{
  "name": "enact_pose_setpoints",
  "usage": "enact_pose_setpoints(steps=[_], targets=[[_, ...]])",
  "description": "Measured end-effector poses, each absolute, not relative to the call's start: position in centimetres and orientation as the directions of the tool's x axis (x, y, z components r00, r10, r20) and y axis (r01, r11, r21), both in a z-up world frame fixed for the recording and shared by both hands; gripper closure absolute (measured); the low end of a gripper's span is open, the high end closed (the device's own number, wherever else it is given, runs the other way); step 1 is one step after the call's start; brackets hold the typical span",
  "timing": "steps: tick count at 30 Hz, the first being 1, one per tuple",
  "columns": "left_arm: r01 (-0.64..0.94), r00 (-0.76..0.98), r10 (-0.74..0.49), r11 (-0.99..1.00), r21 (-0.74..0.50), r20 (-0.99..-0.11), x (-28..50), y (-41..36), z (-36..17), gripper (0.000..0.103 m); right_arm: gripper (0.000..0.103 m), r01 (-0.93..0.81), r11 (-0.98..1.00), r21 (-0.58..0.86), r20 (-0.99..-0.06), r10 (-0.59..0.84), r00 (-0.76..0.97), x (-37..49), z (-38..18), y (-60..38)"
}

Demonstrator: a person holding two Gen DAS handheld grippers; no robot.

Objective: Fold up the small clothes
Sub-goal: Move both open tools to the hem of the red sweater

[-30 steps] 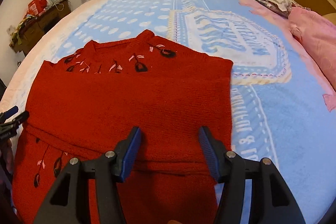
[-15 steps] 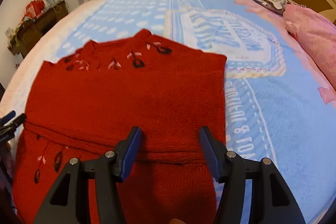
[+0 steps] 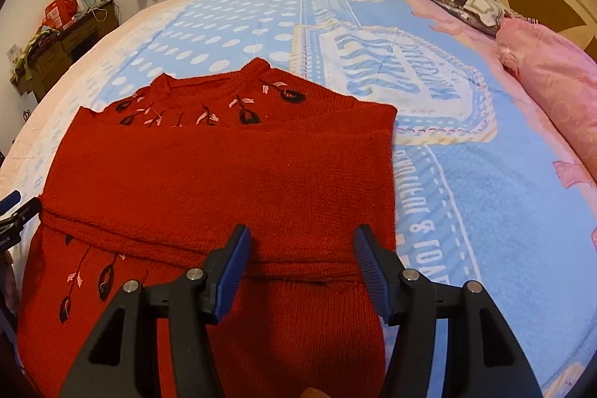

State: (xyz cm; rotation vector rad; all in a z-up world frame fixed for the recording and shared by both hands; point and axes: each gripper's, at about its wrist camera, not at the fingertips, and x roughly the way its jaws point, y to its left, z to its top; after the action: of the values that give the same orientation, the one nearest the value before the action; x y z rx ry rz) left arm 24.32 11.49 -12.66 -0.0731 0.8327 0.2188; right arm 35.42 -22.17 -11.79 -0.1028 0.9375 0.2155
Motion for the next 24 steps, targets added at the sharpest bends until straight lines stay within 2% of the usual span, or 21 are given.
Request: enact_pose_setpoints(steps=[3,24], targets=[[-0.213,0.668,0.154,0.977,0.011,-0.728,23.7,11.3,-11.9,0.000,0.041,-0.230,0.973,0.015,-0.808,0.148,0.571,35.0,-11.5,-22.2],[-0.127,0.736,0.110,0.992,0.024,-0.668,17.0,8.9,-7.9,0.000,0.040,-0.263,0.963,0.052,-0.791,0.201,0.578,29.1,-10.2,-21.9]])
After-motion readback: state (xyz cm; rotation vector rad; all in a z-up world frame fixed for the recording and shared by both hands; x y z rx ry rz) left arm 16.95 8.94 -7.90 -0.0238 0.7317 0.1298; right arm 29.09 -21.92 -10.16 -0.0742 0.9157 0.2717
